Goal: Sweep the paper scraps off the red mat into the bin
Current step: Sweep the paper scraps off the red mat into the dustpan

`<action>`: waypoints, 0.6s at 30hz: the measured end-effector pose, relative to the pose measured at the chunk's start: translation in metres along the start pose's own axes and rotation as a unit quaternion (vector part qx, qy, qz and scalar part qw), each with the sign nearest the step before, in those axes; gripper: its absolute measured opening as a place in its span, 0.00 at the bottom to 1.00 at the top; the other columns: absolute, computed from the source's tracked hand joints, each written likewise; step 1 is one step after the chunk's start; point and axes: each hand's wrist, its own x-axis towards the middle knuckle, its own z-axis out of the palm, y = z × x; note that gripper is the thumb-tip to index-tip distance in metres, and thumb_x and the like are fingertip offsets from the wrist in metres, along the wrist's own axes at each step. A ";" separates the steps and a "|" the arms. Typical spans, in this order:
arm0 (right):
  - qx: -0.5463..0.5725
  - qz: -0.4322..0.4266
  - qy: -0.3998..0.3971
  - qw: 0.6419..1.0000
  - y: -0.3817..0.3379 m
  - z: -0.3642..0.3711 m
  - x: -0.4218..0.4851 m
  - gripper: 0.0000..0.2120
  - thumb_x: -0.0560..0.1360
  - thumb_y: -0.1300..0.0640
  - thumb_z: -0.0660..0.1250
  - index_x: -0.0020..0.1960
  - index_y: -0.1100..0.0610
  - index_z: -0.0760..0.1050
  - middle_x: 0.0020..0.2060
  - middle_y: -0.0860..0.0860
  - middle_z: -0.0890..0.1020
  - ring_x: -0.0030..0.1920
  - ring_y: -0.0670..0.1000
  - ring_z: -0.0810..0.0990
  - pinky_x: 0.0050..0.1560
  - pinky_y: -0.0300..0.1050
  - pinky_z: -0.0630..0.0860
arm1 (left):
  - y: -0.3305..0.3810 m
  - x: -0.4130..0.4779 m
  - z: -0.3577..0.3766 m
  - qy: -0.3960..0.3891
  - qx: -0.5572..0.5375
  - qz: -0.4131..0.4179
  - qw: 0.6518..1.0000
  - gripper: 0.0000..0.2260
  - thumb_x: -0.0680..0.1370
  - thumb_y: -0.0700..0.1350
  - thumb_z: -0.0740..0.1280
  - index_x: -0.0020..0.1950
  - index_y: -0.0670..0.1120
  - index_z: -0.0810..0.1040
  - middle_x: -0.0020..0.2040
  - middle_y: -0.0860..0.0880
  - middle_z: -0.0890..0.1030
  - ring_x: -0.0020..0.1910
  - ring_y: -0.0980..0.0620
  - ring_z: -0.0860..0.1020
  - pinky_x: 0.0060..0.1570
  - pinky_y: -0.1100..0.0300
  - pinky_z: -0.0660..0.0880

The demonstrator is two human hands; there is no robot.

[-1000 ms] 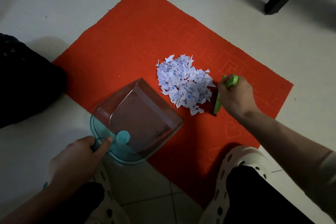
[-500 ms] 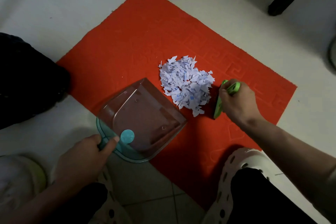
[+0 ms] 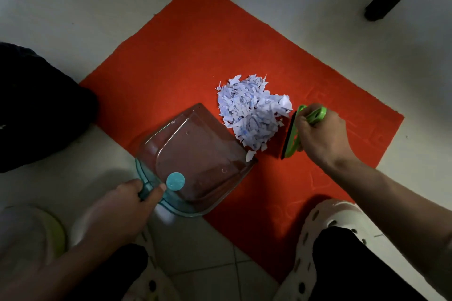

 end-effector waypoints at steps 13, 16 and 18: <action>0.035 -0.009 -0.002 0.999 -0.014 0.001 0.000 0.06 0.75 0.61 0.62 0.44 0.57 0.78 0.36 0.52 0.81 0.38 0.57 0.81 0.41 0.55 0.79 | 0.013 -0.001 -0.004 0.011 0.083 -0.002 0.997 0.21 0.78 0.64 0.57 0.37 0.49 0.72 0.32 0.51 0.76 0.30 0.57 0.76 0.28 0.64 0.66; 0.024 -0.002 0.028 0.999 -0.006 -0.006 0.005 0.05 0.76 0.60 0.62 0.47 0.56 0.77 0.37 0.49 0.80 0.36 0.50 0.78 0.36 0.42 0.71 | 0.013 -0.001 -0.004 0.019 0.077 0.003 0.997 0.22 0.78 0.64 0.57 0.36 0.48 0.72 0.32 0.50 0.77 0.30 0.56 0.76 0.28 0.64 0.66; 0.021 -0.002 0.058 0.998 -0.005 -0.009 0.011 0.04 0.77 0.59 0.63 0.50 0.57 0.76 0.39 0.51 0.79 0.37 0.51 0.76 0.35 0.40 0.67 | 0.013 0.000 -0.004 0.021 0.071 0.008 0.997 0.22 0.78 0.64 0.57 0.36 0.48 0.72 0.31 0.50 0.77 0.30 0.55 0.76 0.29 0.63 0.67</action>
